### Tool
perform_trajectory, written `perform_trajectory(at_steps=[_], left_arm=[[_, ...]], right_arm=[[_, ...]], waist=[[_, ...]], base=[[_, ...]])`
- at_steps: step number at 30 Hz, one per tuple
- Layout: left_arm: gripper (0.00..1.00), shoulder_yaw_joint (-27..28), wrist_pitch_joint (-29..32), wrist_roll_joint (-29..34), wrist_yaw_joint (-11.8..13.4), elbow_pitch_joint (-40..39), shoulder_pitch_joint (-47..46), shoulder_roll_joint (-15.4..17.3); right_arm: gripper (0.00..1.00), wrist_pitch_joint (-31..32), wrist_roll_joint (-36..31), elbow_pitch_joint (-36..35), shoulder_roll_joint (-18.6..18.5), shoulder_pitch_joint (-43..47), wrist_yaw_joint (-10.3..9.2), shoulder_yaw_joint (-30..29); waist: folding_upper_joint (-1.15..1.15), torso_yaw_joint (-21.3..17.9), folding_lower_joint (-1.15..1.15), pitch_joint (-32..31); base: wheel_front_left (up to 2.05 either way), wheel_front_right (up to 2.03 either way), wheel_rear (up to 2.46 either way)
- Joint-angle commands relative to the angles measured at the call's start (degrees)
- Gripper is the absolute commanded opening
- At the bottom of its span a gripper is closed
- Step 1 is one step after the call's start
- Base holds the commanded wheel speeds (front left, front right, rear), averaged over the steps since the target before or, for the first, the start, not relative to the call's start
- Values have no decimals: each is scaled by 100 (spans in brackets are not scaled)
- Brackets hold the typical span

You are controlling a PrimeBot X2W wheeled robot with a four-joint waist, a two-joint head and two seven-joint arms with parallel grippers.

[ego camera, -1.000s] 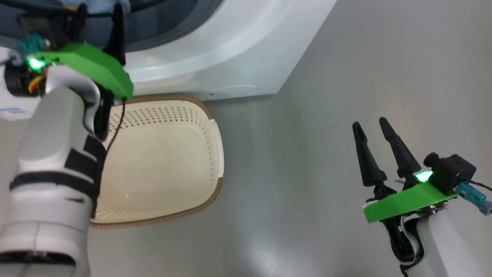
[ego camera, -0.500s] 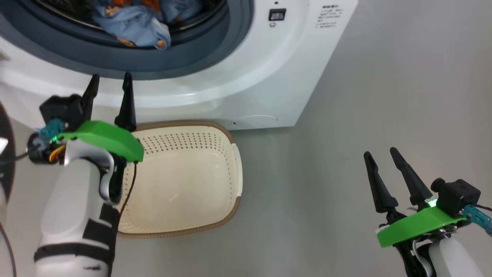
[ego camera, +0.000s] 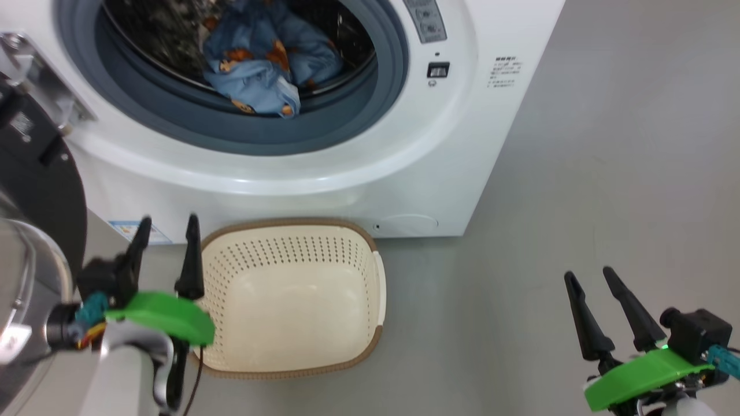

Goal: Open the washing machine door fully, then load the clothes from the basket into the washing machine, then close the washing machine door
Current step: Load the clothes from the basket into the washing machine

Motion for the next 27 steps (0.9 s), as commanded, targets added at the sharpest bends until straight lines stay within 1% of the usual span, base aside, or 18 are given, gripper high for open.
perform_trajectory(at_steps=[1,8,17,23,27], left_arm=[[100,200,-36,38,-20,-214,139,126],[100,402,-36,87,-57,-687,1157,110],[100,569,-36,62,-80,-1302,2195,93],[100,639,-36,-45,-87,-1739,2665,85],[100,660,-36,-45,-89,-1867,2796,83]], right_arm=[[100,-27,21,-118,-93,132,9,85],[100,-27,26,-154,-133,583,9,-38],[100,-27,21,-198,-216,1142,9,-146],[100,-27,12,-251,-222,1353,9,-249],[100,-27,-2,-270,-199,1391,9,-273]], waist=[[0,80,0,-293],[0,132,0,-743],[0,197,0,-1214],[0,214,0,-1301],[0,218,0,-1311]], base=[[0,0,0],[0,0,0],[0,0,0],[0,0,0],[0,0,0]])
